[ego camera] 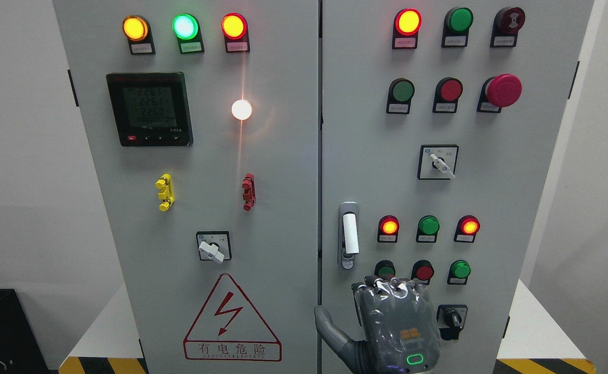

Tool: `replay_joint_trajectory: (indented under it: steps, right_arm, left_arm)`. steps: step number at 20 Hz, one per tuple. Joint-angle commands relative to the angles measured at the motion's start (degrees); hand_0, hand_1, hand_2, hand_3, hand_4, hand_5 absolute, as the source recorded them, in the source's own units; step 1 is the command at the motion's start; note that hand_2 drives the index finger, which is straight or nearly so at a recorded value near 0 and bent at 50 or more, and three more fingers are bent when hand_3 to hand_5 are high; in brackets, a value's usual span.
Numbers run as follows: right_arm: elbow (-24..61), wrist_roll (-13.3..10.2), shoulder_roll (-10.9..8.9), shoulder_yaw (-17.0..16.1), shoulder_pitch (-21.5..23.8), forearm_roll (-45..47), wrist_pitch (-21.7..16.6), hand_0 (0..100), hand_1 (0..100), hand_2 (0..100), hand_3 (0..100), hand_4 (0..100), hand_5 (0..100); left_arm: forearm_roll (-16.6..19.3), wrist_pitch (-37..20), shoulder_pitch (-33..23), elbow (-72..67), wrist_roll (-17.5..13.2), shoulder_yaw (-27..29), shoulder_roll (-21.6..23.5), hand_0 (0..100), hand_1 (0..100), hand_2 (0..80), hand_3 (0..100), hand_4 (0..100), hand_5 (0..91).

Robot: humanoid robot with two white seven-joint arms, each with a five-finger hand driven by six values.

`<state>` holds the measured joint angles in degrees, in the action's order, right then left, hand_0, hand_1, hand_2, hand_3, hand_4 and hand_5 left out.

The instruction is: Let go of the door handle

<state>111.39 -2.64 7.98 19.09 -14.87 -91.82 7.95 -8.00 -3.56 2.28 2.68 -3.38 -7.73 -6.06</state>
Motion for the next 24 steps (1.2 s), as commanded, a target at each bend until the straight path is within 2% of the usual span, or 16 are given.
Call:
replay_joint_trajectory:
  steps: [1, 5, 10, 14, 24]
  right_arm:
    - [-3.55, 0.79, 0.11, -1.16, -2.80, -0.38, 0.31, 26, 24, 100, 100, 100, 100]
    - [-4.69, 0.88, 0.11, -1.25, -4.03, -0.29, 0.58, 27, 23, 100, 100, 100, 100]
    - [-6.28, 0.88, 0.11, -3.09, -5.26, -0.29, 0.58, 27, 21, 100, 100, 100, 100]
    - [-7.59, 0.88, 0.11, -3.80, -6.23, -0.29, 0.67, 27, 15, 100, 100, 100, 100]
    - [-8.21, 0.97, 0.20, -4.94, -7.90, -0.20, 1.46, 28, 18, 100, 100, 100, 100]
  left_arm:
    - [0.00, -0.05, 0.00, 0.04, -0.05, 0.00, 0.00, 12, 56, 0.0, 0, 0, 0.0]
    - [0.00, -0.05, 0.00, -0.05, -0.05, 0.00, 0.00, 12, 56, 0.0, 0, 0, 0.0]
    - [0.00, -0.05, 0.00, -0.04, -0.05, 0.00, 0.00, 12, 56, 0.0, 0, 0, 0.0]
    - [0.00, -0.05, 0.00, -0.04, -0.05, 0.00, 0.00, 12, 56, 0.0, 0, 0, 0.0]
    - [0.00, -0.05, 0.00, 0.04, -0.05, 0.00, 0.00, 12, 56, 0.0, 0, 0, 0.0]
